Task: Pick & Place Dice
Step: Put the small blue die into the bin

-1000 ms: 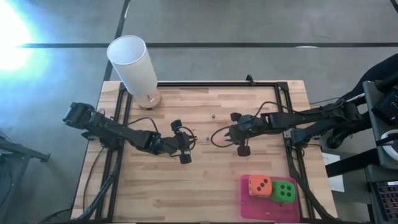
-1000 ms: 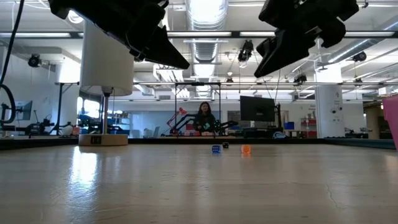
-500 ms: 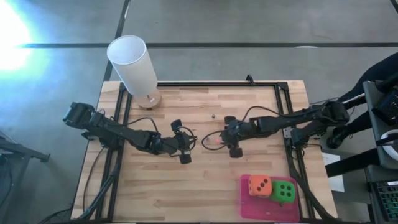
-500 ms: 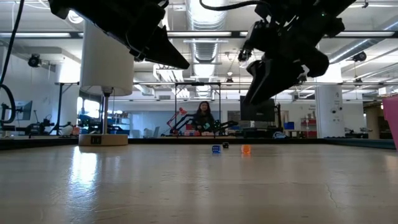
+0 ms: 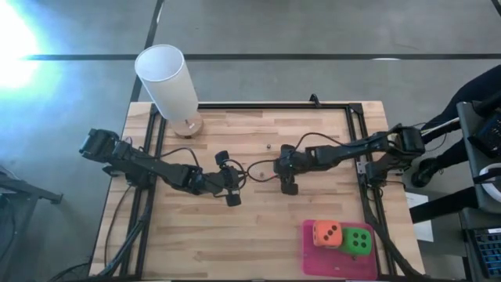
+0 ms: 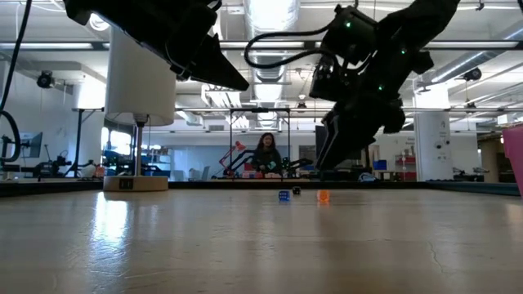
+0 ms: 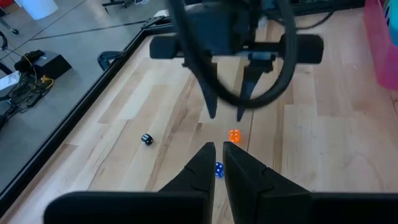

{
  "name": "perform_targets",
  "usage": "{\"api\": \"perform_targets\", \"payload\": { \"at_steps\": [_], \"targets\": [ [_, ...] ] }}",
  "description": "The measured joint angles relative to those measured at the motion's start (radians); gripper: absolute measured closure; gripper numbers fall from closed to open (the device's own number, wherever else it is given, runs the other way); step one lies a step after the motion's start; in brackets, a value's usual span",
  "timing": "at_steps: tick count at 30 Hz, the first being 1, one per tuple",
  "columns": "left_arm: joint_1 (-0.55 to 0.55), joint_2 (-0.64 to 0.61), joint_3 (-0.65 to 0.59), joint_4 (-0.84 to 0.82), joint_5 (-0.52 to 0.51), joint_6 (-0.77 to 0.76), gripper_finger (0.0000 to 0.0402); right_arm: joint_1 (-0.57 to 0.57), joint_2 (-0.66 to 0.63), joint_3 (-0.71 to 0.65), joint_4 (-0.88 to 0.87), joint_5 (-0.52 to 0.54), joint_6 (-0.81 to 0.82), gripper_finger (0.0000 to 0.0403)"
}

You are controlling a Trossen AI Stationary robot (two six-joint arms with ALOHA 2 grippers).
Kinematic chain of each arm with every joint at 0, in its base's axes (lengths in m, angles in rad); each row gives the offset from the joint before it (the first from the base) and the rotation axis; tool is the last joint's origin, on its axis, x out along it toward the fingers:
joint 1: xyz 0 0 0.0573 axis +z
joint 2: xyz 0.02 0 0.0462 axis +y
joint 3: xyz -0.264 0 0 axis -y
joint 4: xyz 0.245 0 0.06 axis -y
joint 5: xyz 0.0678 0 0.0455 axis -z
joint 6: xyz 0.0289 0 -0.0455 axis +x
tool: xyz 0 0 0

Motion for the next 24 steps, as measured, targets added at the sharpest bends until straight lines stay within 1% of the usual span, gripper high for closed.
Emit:
{"api": "perform_targets", "payload": {
  "at_steps": [10,19,24],
  "targets": [
    [0.0,0.0,0.0,-0.003,0.001,0.0,0.0366,-0.005,0.087,0.0,0.035,-0.005,-0.032,0.0263],
    [0.0,0.0,0.0,-0.002,0.0,-0.001,0.0366,-0.026,0.091,0.0,0.037,-0.007,-0.047,0.0263],
    [0.0,0.0,0.0,-0.002,0.0,-0.001,0.0366,-0.033,0.112,-0.001,0.068,-0.008,-0.043,0.0263]
  ]
}}
